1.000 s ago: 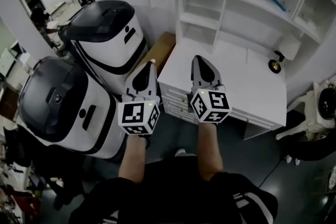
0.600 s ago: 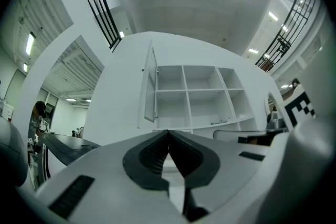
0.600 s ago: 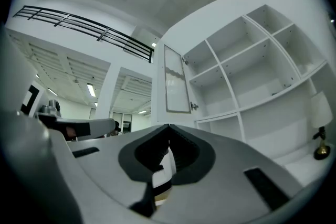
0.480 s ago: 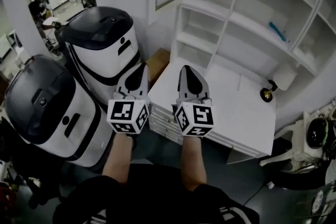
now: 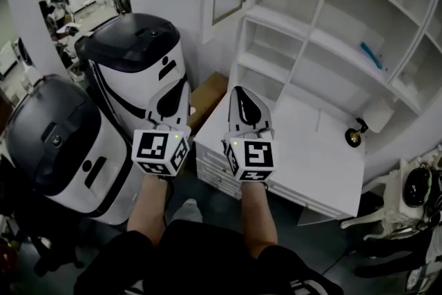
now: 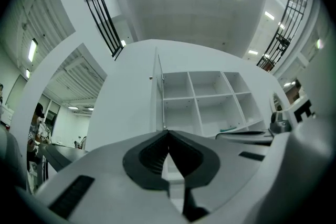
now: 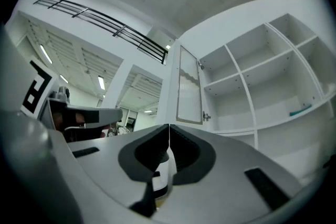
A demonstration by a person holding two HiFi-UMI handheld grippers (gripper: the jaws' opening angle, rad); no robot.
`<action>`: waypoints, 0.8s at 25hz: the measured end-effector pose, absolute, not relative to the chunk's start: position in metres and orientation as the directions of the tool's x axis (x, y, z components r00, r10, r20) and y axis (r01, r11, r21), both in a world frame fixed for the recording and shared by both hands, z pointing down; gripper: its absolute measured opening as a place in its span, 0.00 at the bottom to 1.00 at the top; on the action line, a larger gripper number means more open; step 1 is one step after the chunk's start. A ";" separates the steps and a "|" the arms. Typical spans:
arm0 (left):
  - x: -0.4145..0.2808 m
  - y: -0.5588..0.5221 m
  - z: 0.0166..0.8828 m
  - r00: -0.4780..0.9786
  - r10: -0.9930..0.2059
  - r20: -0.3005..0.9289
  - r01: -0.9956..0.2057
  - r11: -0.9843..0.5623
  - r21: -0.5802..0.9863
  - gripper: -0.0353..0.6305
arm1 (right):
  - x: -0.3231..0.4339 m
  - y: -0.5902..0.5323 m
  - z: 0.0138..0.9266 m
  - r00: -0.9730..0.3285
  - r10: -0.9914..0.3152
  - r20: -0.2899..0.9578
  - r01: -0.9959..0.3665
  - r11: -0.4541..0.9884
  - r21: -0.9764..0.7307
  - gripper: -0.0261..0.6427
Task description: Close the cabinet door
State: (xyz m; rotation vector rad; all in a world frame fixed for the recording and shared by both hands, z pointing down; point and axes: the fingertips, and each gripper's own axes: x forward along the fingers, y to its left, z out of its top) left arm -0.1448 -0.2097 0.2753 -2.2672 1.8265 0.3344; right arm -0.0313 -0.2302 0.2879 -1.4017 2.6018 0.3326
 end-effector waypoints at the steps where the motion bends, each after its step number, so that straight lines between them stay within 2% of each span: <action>1: -0.146 -0.213 0.273 0.215 -0.926 -0.309 -0.976 -0.217 -0.029 0.07 | -0.035 -0.234 0.285 -0.545 -0.800 -0.249 -0.838 0.527 0.141 0.07; 6: -0.149 -0.226 0.251 0.276 -0.899 -0.341 -0.960 -0.272 -0.060 0.07 | -0.047 -0.251 0.269 -0.553 -0.794 -0.254 -0.832 0.514 0.208 0.07; 13: -0.163 -0.251 0.212 0.298 -0.869 -0.395 -0.954 -0.266 -0.135 0.07 | -0.071 -0.273 0.256 -0.586 -0.762 -0.276 -0.810 0.548 0.208 0.07; 20: -0.176 -0.280 0.177 0.305 -0.848 -0.434 -0.951 -0.252 -0.177 0.07 | -0.094 -0.293 0.219 -0.604 -0.710 -0.362 -0.796 0.561 0.227 0.07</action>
